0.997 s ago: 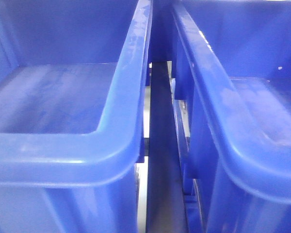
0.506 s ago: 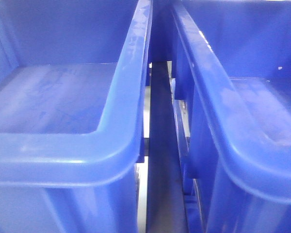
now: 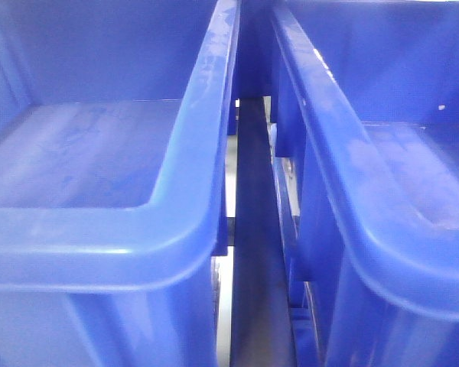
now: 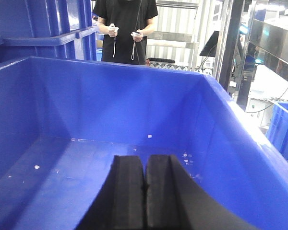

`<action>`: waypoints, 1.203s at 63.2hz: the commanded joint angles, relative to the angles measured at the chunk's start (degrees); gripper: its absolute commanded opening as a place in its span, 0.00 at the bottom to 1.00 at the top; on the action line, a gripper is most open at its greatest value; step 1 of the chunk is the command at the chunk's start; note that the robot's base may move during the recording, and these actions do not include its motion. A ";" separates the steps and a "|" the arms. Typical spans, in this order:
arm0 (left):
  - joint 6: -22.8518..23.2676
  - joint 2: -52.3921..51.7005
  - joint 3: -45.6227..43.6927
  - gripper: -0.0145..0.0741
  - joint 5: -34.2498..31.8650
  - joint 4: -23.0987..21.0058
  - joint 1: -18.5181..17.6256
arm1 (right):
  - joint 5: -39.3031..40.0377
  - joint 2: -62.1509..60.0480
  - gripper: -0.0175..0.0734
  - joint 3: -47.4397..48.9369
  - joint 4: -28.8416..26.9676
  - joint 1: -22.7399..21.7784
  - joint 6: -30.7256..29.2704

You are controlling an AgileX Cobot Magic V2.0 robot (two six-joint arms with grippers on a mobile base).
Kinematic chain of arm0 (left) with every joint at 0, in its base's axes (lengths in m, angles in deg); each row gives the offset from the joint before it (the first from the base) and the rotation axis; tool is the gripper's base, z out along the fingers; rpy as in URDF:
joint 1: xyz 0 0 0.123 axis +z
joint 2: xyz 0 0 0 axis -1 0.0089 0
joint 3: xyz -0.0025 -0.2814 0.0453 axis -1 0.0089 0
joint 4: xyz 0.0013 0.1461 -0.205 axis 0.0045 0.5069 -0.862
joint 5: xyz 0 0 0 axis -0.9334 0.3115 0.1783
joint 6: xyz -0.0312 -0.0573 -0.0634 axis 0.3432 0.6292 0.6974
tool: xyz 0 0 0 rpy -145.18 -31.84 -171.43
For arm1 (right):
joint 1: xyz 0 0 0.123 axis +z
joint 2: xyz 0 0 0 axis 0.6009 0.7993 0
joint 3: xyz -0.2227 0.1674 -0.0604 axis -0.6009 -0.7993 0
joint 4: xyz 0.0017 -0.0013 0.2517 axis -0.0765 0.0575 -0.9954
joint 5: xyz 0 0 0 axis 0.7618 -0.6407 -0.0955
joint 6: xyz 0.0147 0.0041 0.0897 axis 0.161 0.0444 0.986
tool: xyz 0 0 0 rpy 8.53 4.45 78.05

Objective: Sort and place red and blue blocks on shelf

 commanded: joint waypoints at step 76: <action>2.16 -1.13 1.48 0.30 -4.38 -3.97 -1.62 | 4.27 -1.05 0.26 0.72 0.68 -0.34 -0.01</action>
